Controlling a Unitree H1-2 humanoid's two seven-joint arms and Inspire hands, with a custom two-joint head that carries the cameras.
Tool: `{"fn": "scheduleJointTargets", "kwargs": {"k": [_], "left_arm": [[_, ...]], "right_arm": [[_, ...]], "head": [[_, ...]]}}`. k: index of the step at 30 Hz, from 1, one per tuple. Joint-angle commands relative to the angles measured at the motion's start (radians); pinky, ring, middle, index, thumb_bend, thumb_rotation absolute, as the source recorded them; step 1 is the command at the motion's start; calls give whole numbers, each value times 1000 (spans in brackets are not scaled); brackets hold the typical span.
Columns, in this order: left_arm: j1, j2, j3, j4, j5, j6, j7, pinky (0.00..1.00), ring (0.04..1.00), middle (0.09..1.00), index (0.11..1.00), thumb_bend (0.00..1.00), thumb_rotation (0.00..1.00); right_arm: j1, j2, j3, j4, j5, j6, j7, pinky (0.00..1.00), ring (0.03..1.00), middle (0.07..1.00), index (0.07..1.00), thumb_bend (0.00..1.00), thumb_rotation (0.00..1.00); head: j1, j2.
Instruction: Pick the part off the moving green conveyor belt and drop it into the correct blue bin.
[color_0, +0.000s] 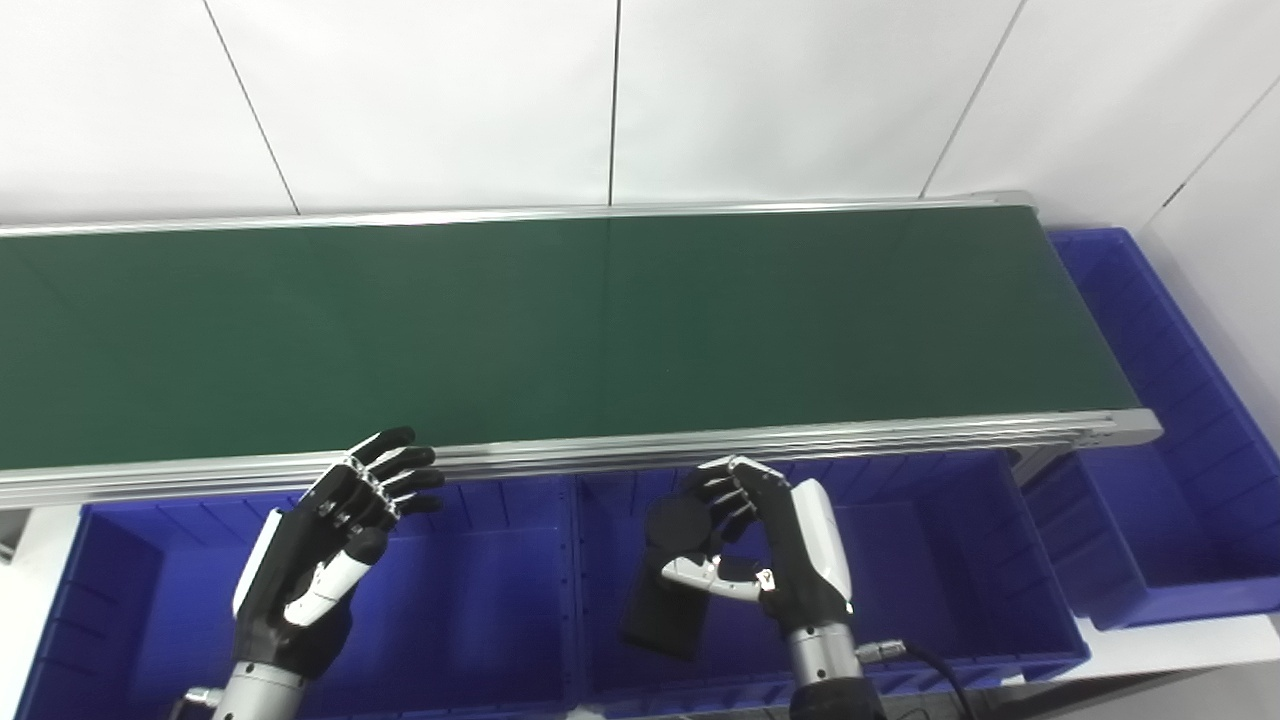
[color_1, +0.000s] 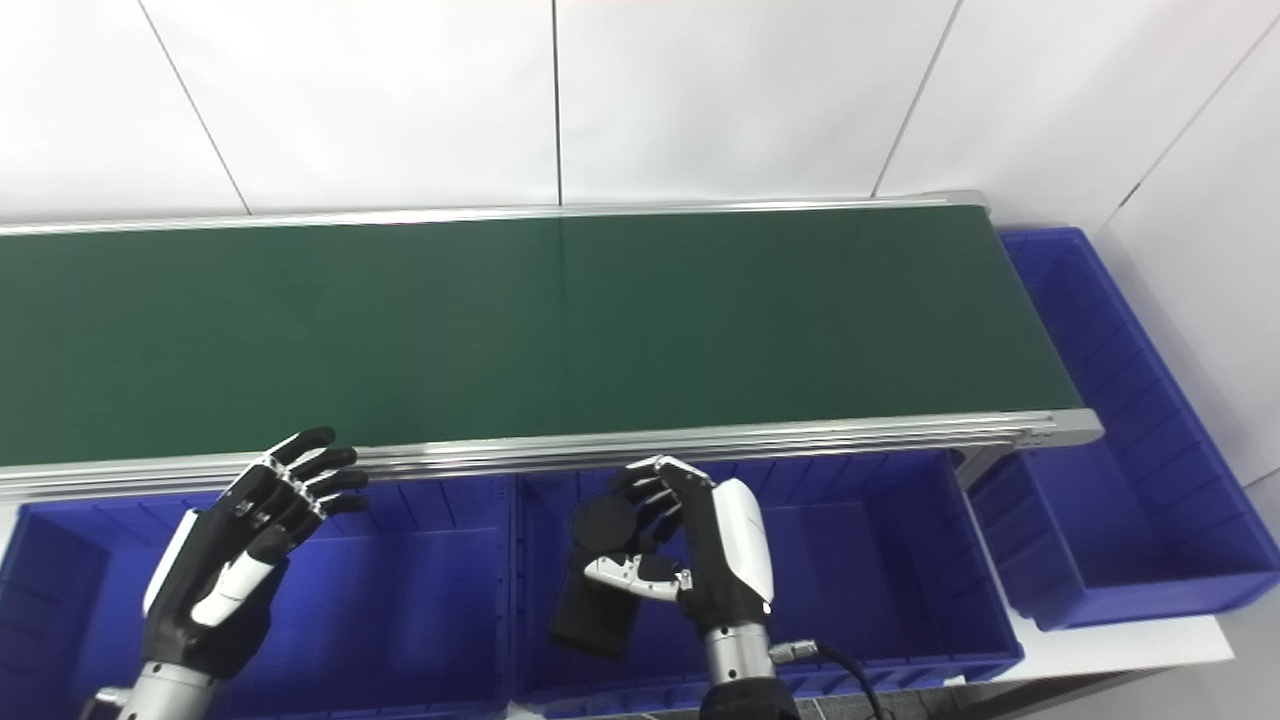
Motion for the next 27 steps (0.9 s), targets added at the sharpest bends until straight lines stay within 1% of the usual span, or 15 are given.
{"fn": "scheduleJointTargets", "kwargs": {"k": [1, 3, 7, 10, 11, 12, 13, 14, 15, 16, 17, 21, 22, 23, 27], "left_arm": [[-13, 11, 5, -21, -7, -5, -13, 653, 704, 746, 781, 877, 484], [-11, 8, 6, -29, -5, 3, -8, 645, 698, 742, 778, 894, 478], [-9, 7, 7, -29, -2, 1, -9, 642, 695, 742, 784, 890, 478], [-7, 5, 9, -33, -5, 7, -6, 639, 692, 739, 781, 903, 475], [-6, 5, 9, -34, -6, 8, -6, 638, 692, 739, 781, 906, 476], [-6, 5, 8, -35, -3, 8, -5, 637, 692, 739, 781, 908, 477], [-5, 5, 8, -36, -1, 8, -5, 636, 693, 740, 783, 907, 484], [-5, 6, 7, -38, 3, 8, -4, 635, 693, 738, 783, 906, 488], [-5, 6, 7, -38, 5, 7, -3, 635, 693, 738, 783, 906, 489], [-5, 7, 7, -40, 2, 8, -5, 635, 693, 737, 783, 906, 490], [-4, 7, 8, -40, -1, 9, -7, 634, 692, 738, 781, 900, 484], [-3, 9, 8, -38, -2, 5, -10, 636, 692, 736, 779, 907, 484], [-3, 10, 8, -37, -1, 3, -11, 638, 694, 736, 778, 912, 489], [-3, 11, 7, -37, 1, 0, -12, 639, 695, 737, 779, 914, 493], [0, 8, 6, -39, -1, 2, -11, 632, 692, 731, 778, 911, 496]], "right_arm": [[-15, 2, 8, -15, -15, -22, -26, 322, 428, 509, 547, 494, 0], [-19, 3, 7, -8, -7, -27, -31, 324, 428, 507, 548, 494, 0], [-19, 10, 2, -6, 11, -29, -39, 323, 437, 513, 544, 495, 0], [-14, 20, 0, -18, 23, -13, -34, 325, 444, 532, 541, 495, 0], [-13, 21, -1, -22, 21, -7, -32, 377, 434, 529, 534, 505, 0], [-11, 23, -1, -27, 16, 1, -30, 405, 428, 527, 530, 510, 0], [-10, 24, -1, -30, 12, 6, -29, 465, 523, 620, 510, 517, 79], [-9, 23, 1, -35, 4, 14, -24, 511, 589, 684, 612, 635, 116], [-8, 22, 2, -39, -1, 19, -21, 519, 597, 693, 635, 659, 120], [-7, 17, 9, -46, -18, 30, -12, 532, 615, 710, 679, 707, 127], [-6, 11, 17, -52, -35, 41, -4, 594, 669, 747, 735, 749, 183], [-6, -10, 38, -69, -63, 70, 32, 704, 771, 815, 824, 811, 311], [-6, -15, 43, -73, -66, 77, 45, 733, 807, 846, 858, 840, 355], [-6, -19, 46, -78, -67, 84, 56, 744, 823, 864, 877, 859, 379], [-4, -30, 54, -88, -62, 87, 76, 765, 854, 897, 906, 904, 415]], "head": [[4, 0], [5, 0], [7, -1], [11, -3], [11, -3], [11, -3], [11, -3], [11, -3], [11, -3], [13, -5], [13, -7], [15, -9], [16, -10], [19, -11], [26, -14]]}}
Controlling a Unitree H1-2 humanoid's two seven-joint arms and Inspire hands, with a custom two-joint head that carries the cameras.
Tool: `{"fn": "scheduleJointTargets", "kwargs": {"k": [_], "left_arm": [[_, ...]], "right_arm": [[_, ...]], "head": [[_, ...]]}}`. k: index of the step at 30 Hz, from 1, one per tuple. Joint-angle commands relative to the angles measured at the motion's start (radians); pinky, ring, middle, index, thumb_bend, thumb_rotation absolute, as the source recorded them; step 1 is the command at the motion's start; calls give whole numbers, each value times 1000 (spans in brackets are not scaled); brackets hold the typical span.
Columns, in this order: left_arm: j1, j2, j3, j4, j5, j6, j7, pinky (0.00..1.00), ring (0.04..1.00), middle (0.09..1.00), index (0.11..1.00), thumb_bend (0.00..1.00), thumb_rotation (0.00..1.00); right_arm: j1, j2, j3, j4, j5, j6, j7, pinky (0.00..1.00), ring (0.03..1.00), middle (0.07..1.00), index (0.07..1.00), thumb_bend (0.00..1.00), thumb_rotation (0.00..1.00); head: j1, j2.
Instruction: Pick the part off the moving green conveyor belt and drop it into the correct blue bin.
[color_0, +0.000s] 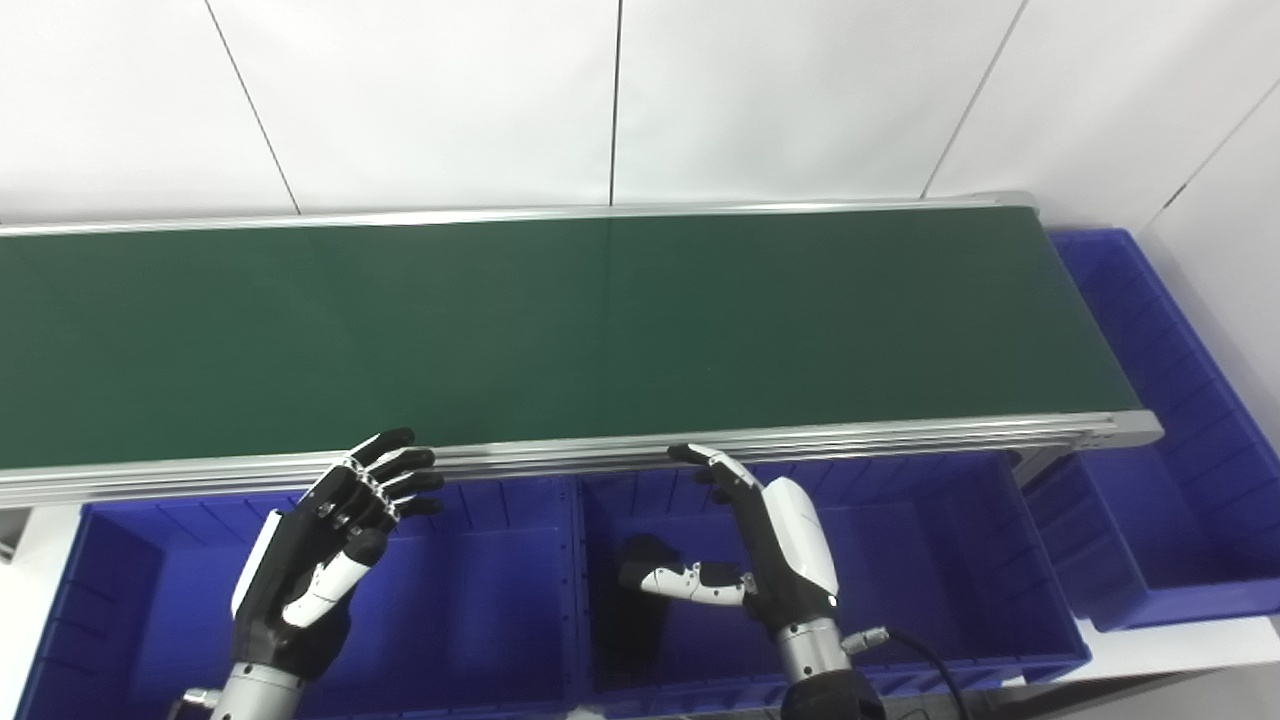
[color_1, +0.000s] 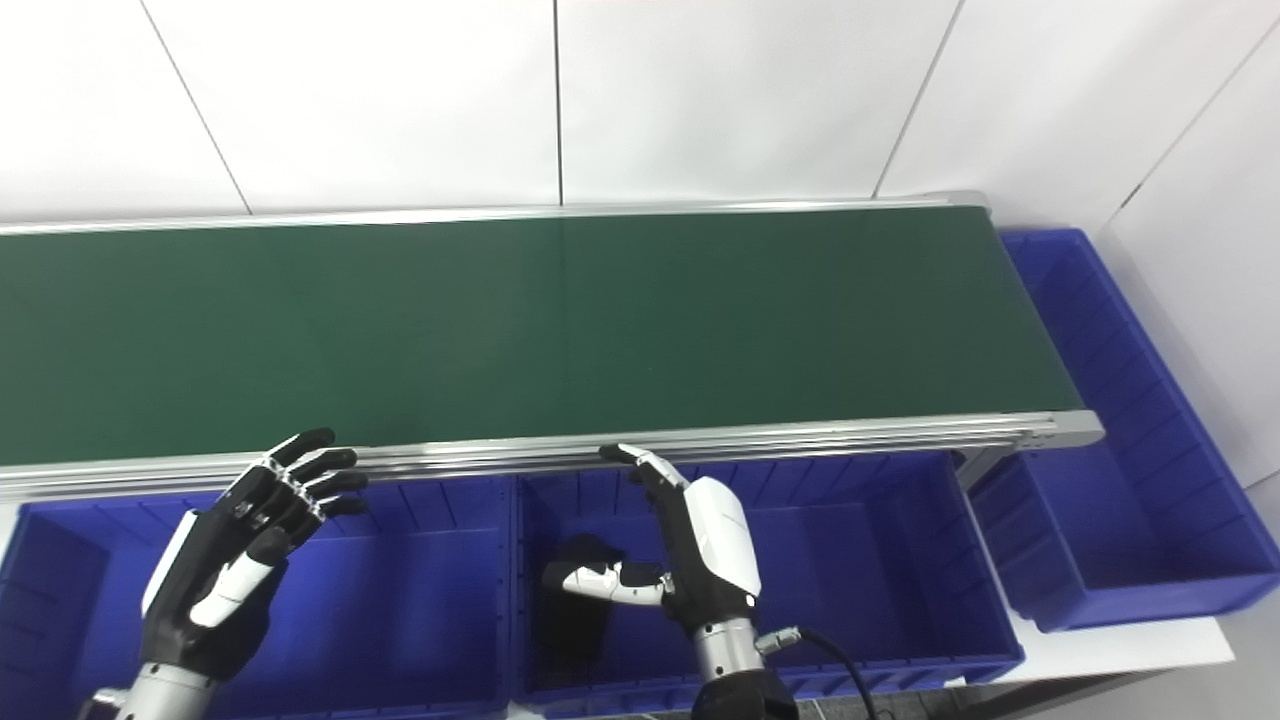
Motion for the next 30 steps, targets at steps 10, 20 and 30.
{"fn": "scheduleJointTargets", "kwargs": {"k": [10, 20, 30], "left_arm": [[0, 2, -2, -26, 13, -24, -9, 640, 696, 736, 784, 886, 488], [11, -15, -20, -14, 70, -64, -4, 642, 710, 748, 798, 884, 518], [30, -40, -47, 15, 122, -130, 2, 634, 693, 748, 799, 895, 513]], "right_arm": [[1, -11, 12, -36, 20, -14, 5, 793, 887, 925, 935, 937, 429], [26, -22, 46, -66, 102, -108, -6, 747, 832, 891, 899, 853, 553], [41, -8, 73, -79, 312, -249, 20, 692, 787, 828, 850, 734, 685]], "head": [[38, -20], [134, -61], [266, -122]]}}
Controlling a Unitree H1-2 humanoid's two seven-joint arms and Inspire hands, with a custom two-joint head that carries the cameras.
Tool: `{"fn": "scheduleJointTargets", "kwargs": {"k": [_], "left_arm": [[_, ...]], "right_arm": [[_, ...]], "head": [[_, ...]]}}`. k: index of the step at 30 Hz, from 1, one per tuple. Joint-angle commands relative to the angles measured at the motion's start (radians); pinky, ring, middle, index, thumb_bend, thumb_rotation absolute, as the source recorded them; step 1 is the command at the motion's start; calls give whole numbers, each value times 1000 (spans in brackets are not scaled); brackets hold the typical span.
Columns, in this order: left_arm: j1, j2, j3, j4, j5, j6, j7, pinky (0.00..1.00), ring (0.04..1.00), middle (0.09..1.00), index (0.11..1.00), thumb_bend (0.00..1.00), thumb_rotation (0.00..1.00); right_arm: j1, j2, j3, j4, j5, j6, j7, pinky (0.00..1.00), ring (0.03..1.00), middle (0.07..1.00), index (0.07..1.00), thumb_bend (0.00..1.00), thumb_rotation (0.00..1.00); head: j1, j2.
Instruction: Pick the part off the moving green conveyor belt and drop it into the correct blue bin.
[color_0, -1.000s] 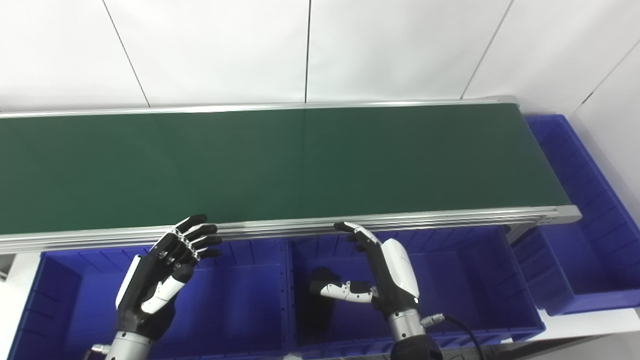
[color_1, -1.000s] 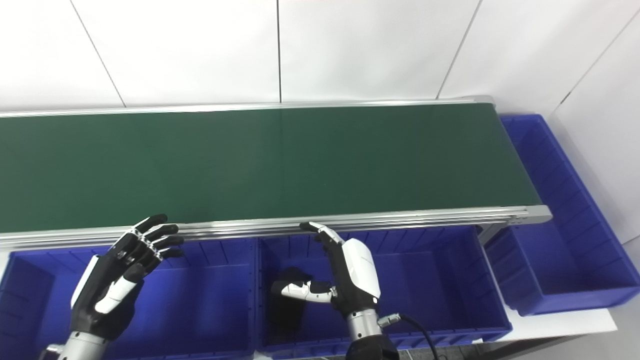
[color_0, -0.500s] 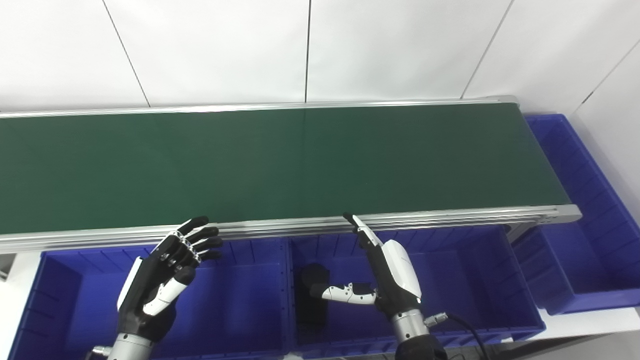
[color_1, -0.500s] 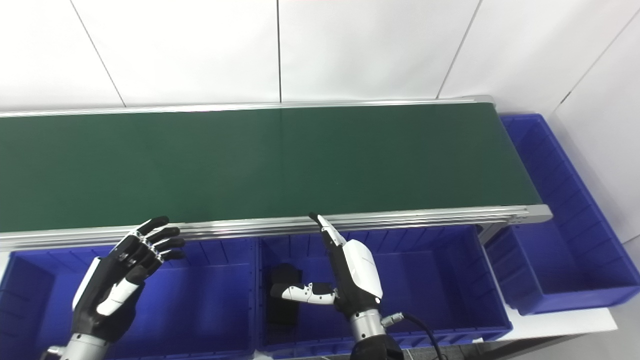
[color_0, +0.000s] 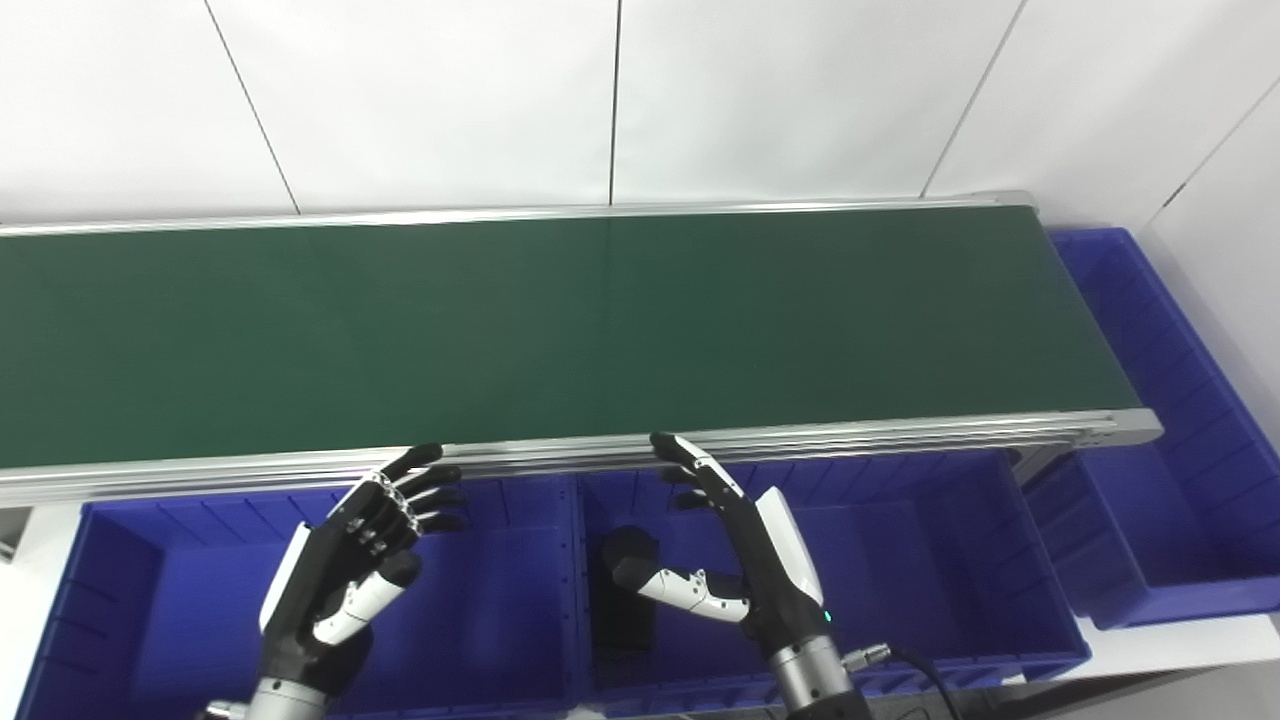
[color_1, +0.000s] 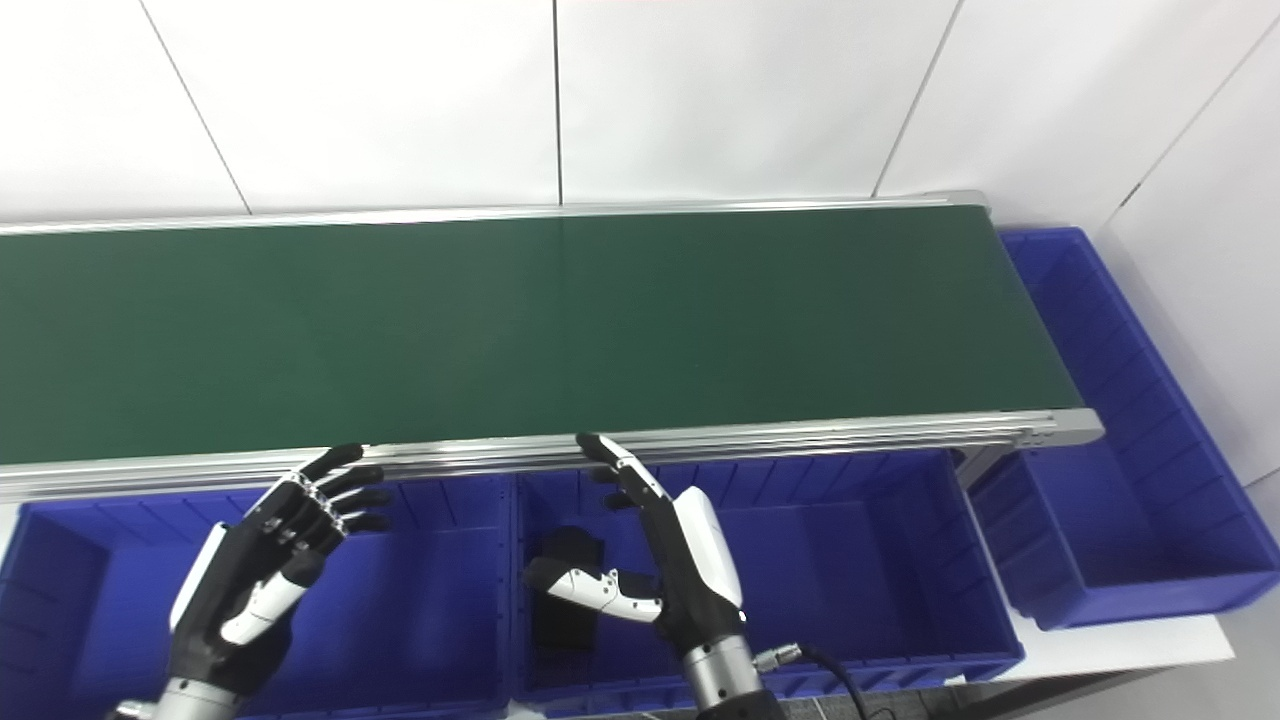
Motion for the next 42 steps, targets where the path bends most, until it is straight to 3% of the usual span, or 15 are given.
{"fn": "scheduleJointTargets", "kwargs": {"k": [1, 15, 25, 33, 42], "left_arm": [[1, -4, -5, -15, 24, -57, 2, 632, 692, 746, 799, 895, 521], [58, -46, -22, -16, 82, -117, 32, 669, 732, 775, 796, 856, 485], [92, -65, -35, -13, 119, -152, 63, 702, 774, 801, 806, 843, 468], [99, -67, -32, -1, 108, -161, 70, 718, 783, 798, 811, 848, 442], [82, -56, -30, 13, 102, -165, 70, 711, 778, 792, 815, 850, 443]], "right_arm": [[-5, 12, 6, -37, 40, -78, 9, 690, 783, 825, 846, 727, 687], [-64, -17, -4, 65, 135, -109, 86, 688, 758, 801, 836, 703, 702], [-84, -31, -20, 179, 198, -218, 110, 676, 743, 781, 805, 715, 697], [-75, -16, -30, 215, 206, -280, 105, 655, 722, 762, 789, 653, 694], [-68, 2, -38, 218, 204, -288, 101, 653, 718, 761, 785, 624, 666]], "head": [[21, -8], [150, -54], [228, -100], [230, -121], [211, -125]]}}
